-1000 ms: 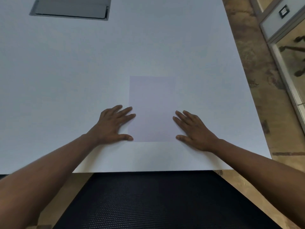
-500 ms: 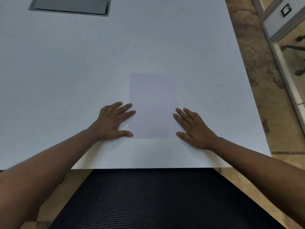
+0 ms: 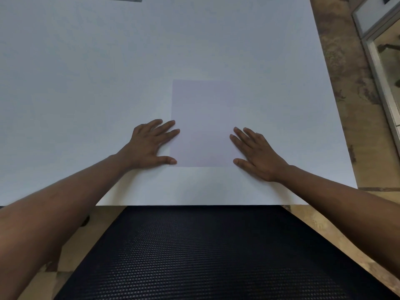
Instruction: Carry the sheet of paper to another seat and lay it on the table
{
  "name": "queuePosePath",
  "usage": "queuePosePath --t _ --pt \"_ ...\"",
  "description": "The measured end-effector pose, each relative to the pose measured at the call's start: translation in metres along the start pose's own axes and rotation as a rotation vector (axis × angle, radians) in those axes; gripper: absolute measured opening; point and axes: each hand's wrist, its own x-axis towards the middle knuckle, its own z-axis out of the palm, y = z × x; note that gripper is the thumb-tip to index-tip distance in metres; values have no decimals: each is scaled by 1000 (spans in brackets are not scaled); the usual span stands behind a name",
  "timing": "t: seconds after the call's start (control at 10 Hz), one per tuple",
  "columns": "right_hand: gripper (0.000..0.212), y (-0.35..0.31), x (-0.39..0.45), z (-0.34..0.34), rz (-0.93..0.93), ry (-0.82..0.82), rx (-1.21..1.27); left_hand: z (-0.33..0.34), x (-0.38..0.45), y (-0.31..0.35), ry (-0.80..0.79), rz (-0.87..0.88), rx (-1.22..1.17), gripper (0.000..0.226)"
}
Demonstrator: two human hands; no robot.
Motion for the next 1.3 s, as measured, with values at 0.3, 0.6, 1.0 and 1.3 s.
queuePosePath --t 0.3,0.6,1.0,1.3 --pt "75 0 -12 5 72 188 315 0 -4 -3 100 44 -54 103" --pt "79 4 0 16 62 157 189 -4 -1 2 25 -11 -9 109" --pt "75 4 1 15 72 136 194 -2 1 -3 15 -14 -19 107" --pt "64 -16 -20 -5 87 406 187 -20 -16 9 131 -59 -367 92"
